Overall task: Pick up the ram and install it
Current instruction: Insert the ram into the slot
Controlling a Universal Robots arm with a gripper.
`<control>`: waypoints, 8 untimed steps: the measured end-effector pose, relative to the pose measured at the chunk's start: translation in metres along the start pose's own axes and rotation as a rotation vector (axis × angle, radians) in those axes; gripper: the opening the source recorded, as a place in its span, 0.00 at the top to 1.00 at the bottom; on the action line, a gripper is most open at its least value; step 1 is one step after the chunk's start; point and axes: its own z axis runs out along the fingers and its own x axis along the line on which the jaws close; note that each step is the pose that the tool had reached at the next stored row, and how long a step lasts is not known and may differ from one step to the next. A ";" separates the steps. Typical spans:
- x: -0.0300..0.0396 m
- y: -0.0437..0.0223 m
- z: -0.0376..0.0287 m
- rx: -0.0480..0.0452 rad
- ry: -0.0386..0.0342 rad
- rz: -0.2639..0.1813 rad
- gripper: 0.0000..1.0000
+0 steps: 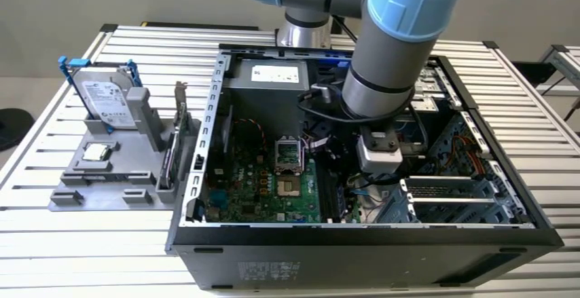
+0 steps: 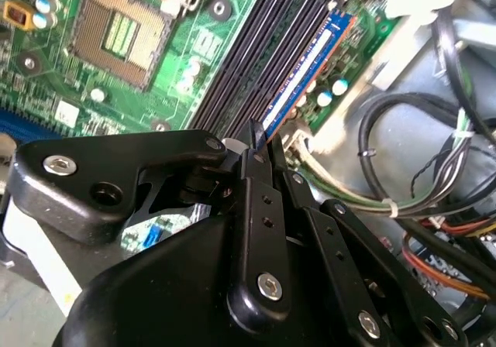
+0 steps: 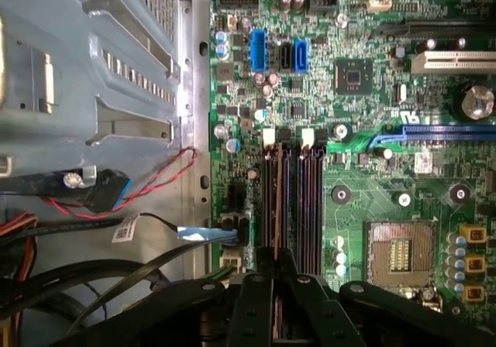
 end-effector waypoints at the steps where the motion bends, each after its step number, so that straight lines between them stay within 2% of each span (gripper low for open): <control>1: 0.0000 0.0000 -0.0001 -0.0017 -0.0001 0.000 1.00; 8: -0.0003 -0.0041 -0.0002 -0.0017 0.0000 0.000 1.00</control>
